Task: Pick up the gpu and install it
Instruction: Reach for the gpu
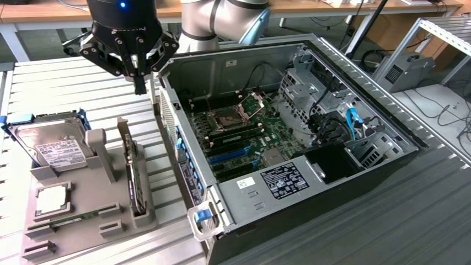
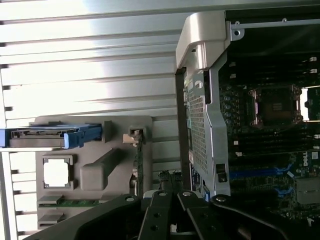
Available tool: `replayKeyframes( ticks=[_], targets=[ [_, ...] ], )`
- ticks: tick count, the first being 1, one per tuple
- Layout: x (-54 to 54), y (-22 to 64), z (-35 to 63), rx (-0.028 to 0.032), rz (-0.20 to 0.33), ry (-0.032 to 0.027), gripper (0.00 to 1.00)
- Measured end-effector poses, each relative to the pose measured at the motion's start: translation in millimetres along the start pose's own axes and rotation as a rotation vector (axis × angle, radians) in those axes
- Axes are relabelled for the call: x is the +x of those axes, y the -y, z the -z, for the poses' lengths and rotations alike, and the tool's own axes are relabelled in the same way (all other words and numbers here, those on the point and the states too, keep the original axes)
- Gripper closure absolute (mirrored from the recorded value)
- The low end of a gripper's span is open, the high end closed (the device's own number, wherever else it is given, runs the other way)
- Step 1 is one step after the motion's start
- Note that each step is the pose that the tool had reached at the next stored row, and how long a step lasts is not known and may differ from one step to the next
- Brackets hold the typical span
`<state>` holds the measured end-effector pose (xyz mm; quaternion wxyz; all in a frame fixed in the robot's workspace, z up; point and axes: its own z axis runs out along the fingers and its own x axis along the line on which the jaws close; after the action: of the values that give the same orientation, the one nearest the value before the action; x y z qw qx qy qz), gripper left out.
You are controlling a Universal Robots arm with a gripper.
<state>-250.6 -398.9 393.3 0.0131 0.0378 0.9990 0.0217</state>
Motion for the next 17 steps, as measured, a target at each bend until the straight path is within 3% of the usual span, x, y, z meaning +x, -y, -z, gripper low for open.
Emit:
replayKeyframes(
  ticks=[10,12,17],
  targets=[
    [30.3,2.3,0.9,0.0000,0.000,-0.0001,0.89],
    [29.6,11.7,1.3,0.0000,0.000,0.0000,0.89],
    [29.4,14.5,1.4,0.0000,0.000,-0.0001,0.89]
  ],
)
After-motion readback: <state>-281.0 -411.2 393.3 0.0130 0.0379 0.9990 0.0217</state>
